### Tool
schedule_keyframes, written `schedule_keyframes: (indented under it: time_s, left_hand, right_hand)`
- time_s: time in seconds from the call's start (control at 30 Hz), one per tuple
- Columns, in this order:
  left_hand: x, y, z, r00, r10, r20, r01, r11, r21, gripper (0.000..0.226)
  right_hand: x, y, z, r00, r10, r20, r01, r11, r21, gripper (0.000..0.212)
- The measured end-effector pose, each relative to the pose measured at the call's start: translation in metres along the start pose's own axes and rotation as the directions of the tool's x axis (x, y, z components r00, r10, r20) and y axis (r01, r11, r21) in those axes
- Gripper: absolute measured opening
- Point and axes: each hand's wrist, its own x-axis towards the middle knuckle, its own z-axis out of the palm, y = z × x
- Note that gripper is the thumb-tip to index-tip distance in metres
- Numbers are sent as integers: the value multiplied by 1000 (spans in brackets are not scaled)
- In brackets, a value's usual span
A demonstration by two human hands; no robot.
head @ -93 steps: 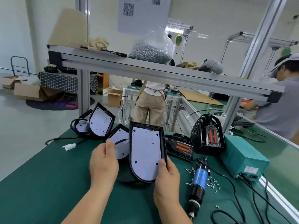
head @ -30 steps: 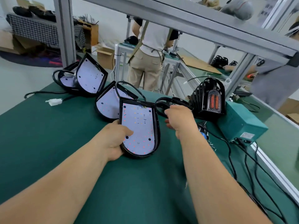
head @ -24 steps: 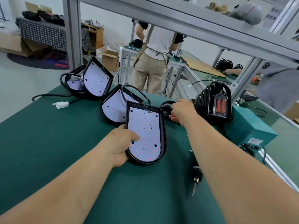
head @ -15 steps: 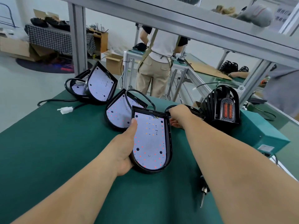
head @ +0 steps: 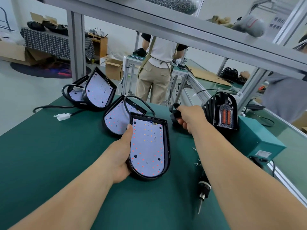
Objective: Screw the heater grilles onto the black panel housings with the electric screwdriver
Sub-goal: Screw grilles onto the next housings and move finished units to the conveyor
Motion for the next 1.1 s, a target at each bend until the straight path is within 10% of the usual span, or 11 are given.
schedule_keyframes:
  time_s: [0.13,0.27,0.47,1.1]
  left_hand:
    - [0,0,0,1000,9,-13,-9,1000,5,60]
    - [2,0,2,999,19,-45,-18,999,37,65]
    - [5,0,4,997,20,-70,-17,999,35,69]
    - [13,-12,-1,980,201,2,-201,979,-20,26]
  right_hand:
    - [-35,-5,-15,972,-222,73,219,975,47,22]
    - [-86,26,-7,786,-577,224,619,722,-311,12]
    - [-123,60,6,589,-594,548,807,395,-439,16]
    - [-129,62,-1,524,-561,641,850,395,-349,13]
